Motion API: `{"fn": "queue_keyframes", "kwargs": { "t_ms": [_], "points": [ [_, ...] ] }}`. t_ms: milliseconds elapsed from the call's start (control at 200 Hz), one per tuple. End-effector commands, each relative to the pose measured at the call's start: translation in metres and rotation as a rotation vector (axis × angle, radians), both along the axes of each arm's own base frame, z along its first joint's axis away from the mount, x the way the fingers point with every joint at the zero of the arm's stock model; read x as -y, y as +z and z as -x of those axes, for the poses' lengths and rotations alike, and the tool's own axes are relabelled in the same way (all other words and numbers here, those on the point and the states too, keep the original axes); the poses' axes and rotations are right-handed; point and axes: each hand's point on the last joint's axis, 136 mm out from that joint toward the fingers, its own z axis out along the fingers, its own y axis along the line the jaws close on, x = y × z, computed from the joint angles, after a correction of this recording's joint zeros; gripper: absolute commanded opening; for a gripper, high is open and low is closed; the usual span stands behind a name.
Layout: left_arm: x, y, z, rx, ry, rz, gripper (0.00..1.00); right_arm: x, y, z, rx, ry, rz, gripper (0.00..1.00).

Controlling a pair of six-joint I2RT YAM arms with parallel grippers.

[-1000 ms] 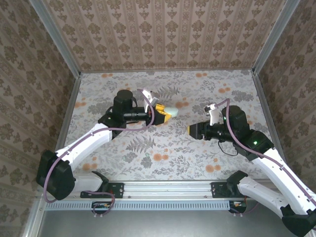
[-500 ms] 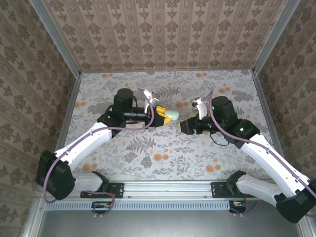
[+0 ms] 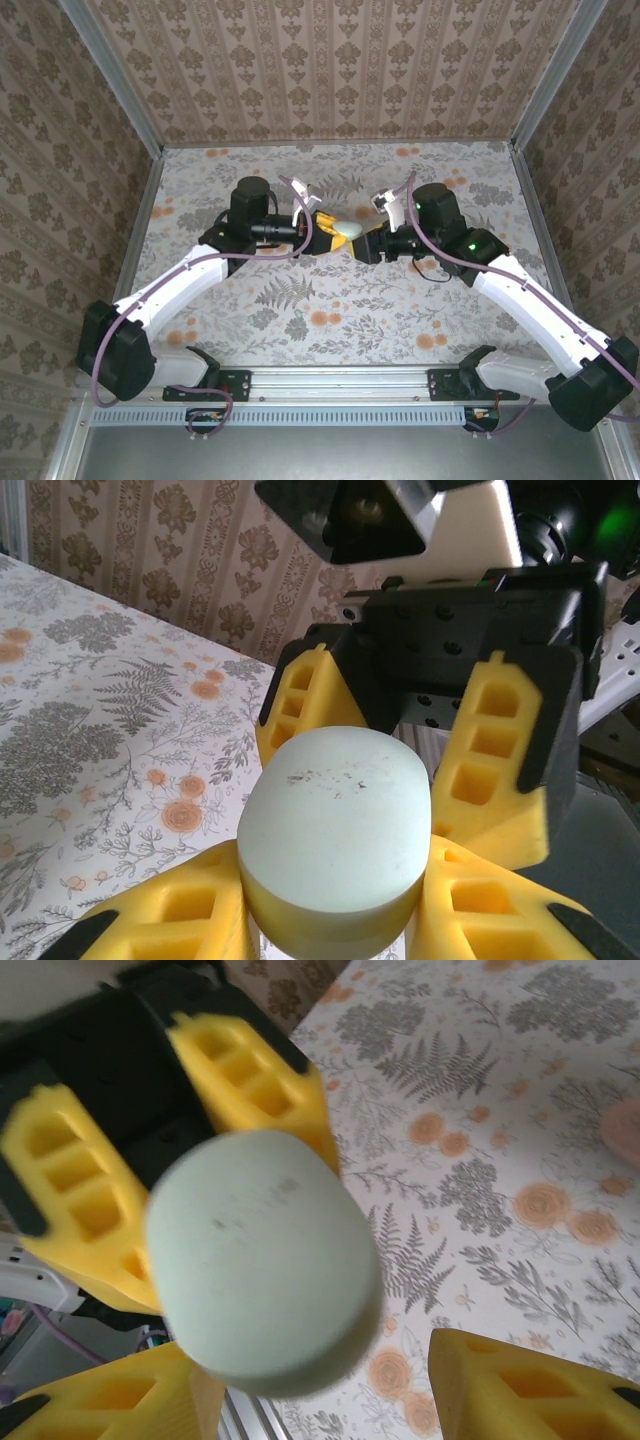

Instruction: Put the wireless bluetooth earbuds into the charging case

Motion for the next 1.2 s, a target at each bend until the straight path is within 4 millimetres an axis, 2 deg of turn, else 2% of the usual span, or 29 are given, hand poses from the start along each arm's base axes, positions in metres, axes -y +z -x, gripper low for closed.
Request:
{"fn": "queue_keyframes", "kwargs": {
  "t_ms": [0,170,320,615,765,920,1195],
  "points": [
    [0.001,-0.003,0.01,-0.01,-0.05,0.003,0.14,-0.01,0.033,0.006,0.084,0.075,-0.077,0.56],
    [-0.002,-0.009,0.013,-0.007,-0.06,-0.007,0.13,-0.005,0.029,0.013,0.084,0.085,-0.059,0.55],
    [-0.003,-0.009,0.017,-0.008,-0.084,0.0,0.13,0.001,0.021,0.004,0.074,0.051,-0.028,0.51],
    [0.0,-0.008,0.024,-0.022,-0.14,0.015,0.13,-0.004,0.015,-0.013,0.045,0.03,-0.05,0.37],
    [0.001,-0.008,0.027,-0.019,-0.148,0.014,0.13,-0.003,0.014,-0.022,0.012,-0.005,-0.076,0.37],
    [0.0,-0.007,0.028,-0.007,-0.148,0.016,0.13,0.009,0.014,-0.034,-0.03,-0.074,-0.085,0.39],
    [0.0,-0.009,0.028,-0.004,-0.139,0.01,0.13,0.015,0.014,-0.038,-0.071,-0.12,-0.096,0.49]
  ]
}}
